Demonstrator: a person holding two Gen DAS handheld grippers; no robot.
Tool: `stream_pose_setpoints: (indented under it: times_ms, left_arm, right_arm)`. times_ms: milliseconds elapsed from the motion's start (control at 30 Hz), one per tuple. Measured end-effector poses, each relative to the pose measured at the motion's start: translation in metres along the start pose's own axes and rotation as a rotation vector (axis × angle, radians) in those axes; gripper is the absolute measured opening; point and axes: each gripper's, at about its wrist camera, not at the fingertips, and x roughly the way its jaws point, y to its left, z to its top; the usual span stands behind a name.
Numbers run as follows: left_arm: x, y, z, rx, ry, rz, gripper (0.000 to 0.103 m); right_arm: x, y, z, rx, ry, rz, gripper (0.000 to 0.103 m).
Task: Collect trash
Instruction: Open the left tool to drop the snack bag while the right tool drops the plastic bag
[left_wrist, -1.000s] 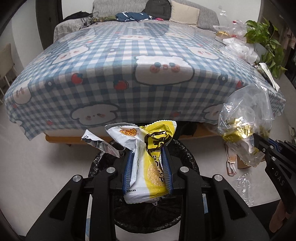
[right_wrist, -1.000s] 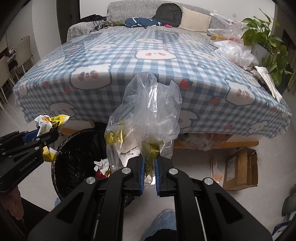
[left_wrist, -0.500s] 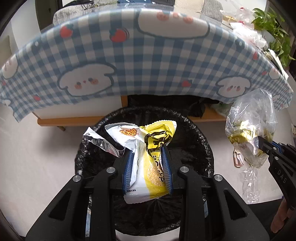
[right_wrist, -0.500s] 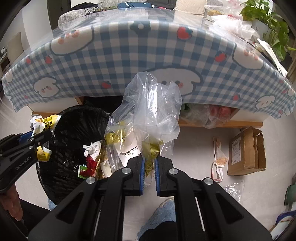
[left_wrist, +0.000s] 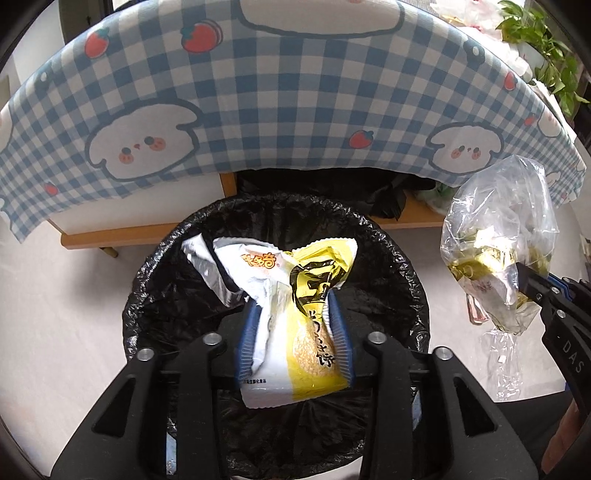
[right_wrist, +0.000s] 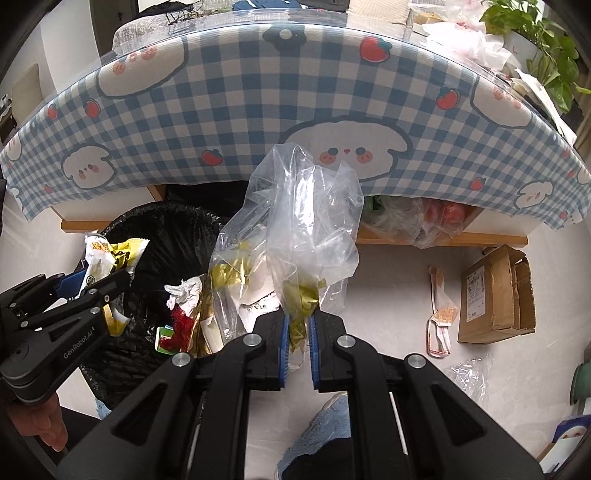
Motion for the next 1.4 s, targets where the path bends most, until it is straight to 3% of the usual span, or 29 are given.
stream_pose_setpoints:
  times_ms: [167,233,433,600,1033,1400]
  left_arm:
    - [-0.004,0.006,0.002,0.010,-0.021,0.002,0.051]
    - [-0.006,0.008,0.002,0.011,-0.029,0.007,0.062]
    - [-0.027,0.023,0.003,-0.002,-0.065,0.028,0.084]
    - [-0.050,0.050,0.005,-0.023,-0.112,0.055,0.096]
    - [-0.076,0.122,-0.009,-0.103,-0.121,0.081,0.097]
    - [-0.068,0.139,-0.019,-0.117,-0.101,0.081,0.097]
  right_arm:
    - [-0.006,0.004,0.003,-0.001,-0.016,0.010,0.008]
    - [-0.009,0.007,0.004,-0.004,-0.023,0.014,0.008]
    - [-0.023,0.022,0.012,-0.013,-0.047,0.040,0.008]
    - [-0.040,0.042,0.020,-0.029,-0.080,0.081,0.008]
    - [-0.047,0.098,0.026,-0.084,-0.100,0.145,0.008]
    - [-0.016,0.134,0.009,-0.134,-0.043,0.148,0.008]
